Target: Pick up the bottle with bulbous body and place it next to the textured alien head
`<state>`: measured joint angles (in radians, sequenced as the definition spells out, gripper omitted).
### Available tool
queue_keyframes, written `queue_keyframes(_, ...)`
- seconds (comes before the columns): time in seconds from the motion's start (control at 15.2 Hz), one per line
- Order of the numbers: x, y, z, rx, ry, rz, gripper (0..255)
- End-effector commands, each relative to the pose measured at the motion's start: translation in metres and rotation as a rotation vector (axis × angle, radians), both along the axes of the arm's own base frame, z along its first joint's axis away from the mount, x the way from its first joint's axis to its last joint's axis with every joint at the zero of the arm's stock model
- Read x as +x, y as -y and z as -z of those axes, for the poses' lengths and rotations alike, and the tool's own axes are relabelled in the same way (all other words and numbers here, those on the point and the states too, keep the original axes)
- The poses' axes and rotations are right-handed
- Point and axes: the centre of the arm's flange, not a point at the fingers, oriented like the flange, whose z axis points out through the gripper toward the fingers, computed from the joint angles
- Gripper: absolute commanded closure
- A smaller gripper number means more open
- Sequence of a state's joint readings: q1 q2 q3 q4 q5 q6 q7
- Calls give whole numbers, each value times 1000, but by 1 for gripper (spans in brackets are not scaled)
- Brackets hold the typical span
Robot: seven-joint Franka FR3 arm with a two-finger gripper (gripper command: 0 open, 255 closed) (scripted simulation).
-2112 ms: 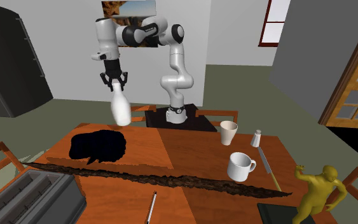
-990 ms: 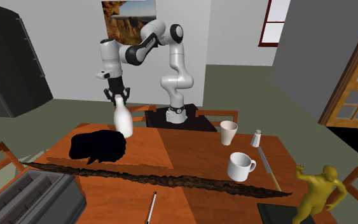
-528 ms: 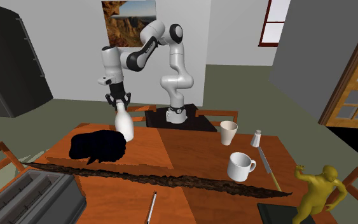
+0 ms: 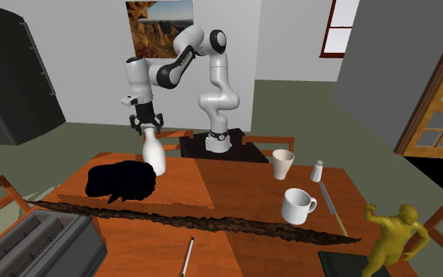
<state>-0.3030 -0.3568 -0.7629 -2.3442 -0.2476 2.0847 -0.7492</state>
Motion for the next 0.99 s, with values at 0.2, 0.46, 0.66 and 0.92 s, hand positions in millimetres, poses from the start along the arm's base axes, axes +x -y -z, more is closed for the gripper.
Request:
queue_keyframes(0.2,0,0,0,0,0,0,0)
queue_keyframes(0.46,-2,0,-50,0,0,0,0)
queue_keyframes(0.66,-2,0,-50,0,0,0,0)
queue_keyframes(0.92,-2,0,-50,0,0,0,0)
